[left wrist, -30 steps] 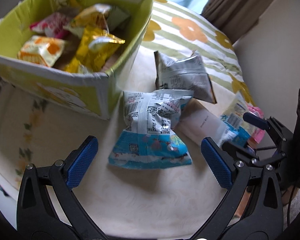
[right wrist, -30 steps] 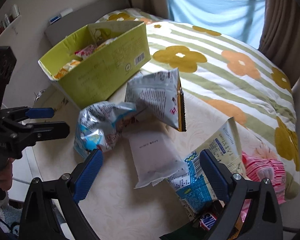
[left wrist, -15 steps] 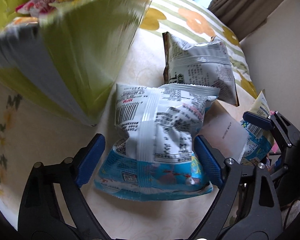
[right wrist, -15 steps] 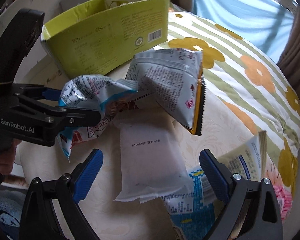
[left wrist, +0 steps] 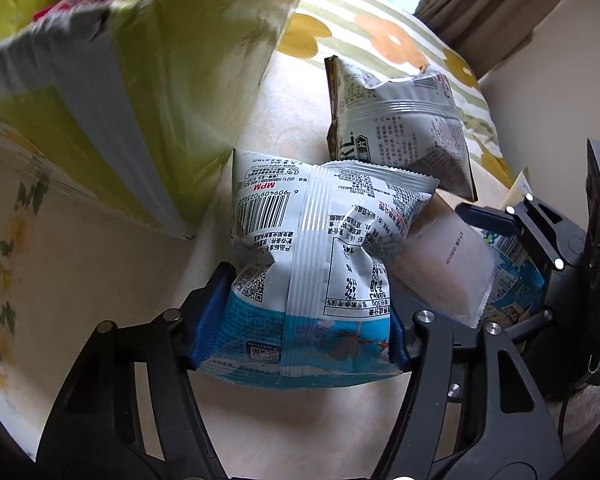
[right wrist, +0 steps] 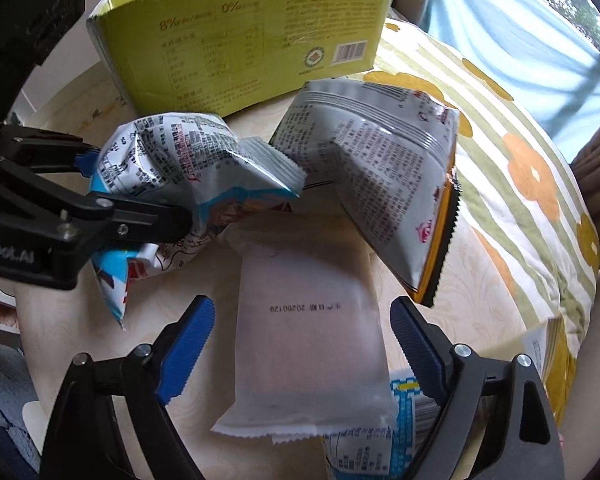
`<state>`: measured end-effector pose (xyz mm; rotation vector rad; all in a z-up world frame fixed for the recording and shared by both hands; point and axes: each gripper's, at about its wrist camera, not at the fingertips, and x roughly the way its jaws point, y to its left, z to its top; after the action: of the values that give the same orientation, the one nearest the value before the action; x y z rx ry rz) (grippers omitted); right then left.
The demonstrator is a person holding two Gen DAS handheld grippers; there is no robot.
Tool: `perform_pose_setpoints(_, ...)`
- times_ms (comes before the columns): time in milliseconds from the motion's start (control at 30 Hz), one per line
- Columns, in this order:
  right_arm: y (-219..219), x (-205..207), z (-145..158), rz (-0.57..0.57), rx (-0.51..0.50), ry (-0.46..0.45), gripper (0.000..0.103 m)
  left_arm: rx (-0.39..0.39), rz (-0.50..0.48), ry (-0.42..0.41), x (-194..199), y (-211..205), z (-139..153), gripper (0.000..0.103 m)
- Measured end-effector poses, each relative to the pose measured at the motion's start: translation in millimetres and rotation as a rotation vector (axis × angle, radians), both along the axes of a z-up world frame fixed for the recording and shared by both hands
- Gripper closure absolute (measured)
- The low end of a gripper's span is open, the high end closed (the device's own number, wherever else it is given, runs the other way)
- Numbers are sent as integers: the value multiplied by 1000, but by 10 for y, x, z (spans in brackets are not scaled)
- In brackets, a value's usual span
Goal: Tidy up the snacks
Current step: 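Grasp the blue-white bag with the left tool while the right tool grasps the white packet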
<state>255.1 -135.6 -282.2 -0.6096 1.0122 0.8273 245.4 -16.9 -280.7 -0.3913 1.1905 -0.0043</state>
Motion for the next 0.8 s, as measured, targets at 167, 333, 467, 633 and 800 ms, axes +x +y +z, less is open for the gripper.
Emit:
perform_pose_setpoints(167,52,-7,-58,-3,-39,20,32,15,-15,-12,-31,-63,69,42)
perform_pose_setpoints(333,30,14,-74,-15,-40,28,43,34,-22,-29,-56,-105,140,43)
perform_pose_setpoints(467,26,-20,-50,-25,-43,21,44,41,-15,-46,-104,-116,210,43)
perform_pose_setpoints(633,2,-107,53,-37,-19,26,44,53,-13,-59,-181,-116,328,43)
perform_pose_setpoints(800,-80,-207,213,-68,17,36,44,68,-22,-63,-288,-109,499,43)
